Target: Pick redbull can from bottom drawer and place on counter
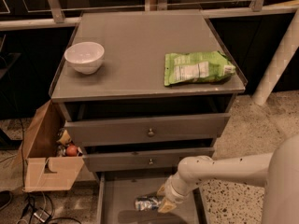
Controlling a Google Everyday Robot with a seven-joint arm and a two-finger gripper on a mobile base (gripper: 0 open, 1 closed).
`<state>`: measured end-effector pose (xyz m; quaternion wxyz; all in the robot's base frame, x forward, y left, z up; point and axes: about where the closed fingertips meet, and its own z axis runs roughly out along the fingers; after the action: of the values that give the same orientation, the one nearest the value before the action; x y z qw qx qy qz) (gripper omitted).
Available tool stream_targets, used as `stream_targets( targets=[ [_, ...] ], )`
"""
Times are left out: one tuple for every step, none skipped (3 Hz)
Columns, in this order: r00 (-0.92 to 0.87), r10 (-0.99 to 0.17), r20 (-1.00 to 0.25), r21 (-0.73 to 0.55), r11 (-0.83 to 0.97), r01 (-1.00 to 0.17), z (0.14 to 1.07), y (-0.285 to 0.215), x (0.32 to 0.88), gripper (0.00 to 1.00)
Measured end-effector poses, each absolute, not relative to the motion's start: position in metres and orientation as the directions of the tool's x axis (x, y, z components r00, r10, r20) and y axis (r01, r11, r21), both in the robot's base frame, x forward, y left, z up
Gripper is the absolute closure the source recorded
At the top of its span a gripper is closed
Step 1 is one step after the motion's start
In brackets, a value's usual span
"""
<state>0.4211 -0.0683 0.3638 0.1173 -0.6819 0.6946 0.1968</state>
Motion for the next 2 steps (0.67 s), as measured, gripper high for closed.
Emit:
stream_targets(
  targets=[
    [0.006, -0.901, -0.435, 0.041, -0.027, -0.999, 0.4076, -0.0708, 0.4073, 1.0],
    [0.013, -0.902, -0.431, 0.031, -0.03, -0.999, 0.4163, -0.072, 0.4085, 1.0]
  ],
)
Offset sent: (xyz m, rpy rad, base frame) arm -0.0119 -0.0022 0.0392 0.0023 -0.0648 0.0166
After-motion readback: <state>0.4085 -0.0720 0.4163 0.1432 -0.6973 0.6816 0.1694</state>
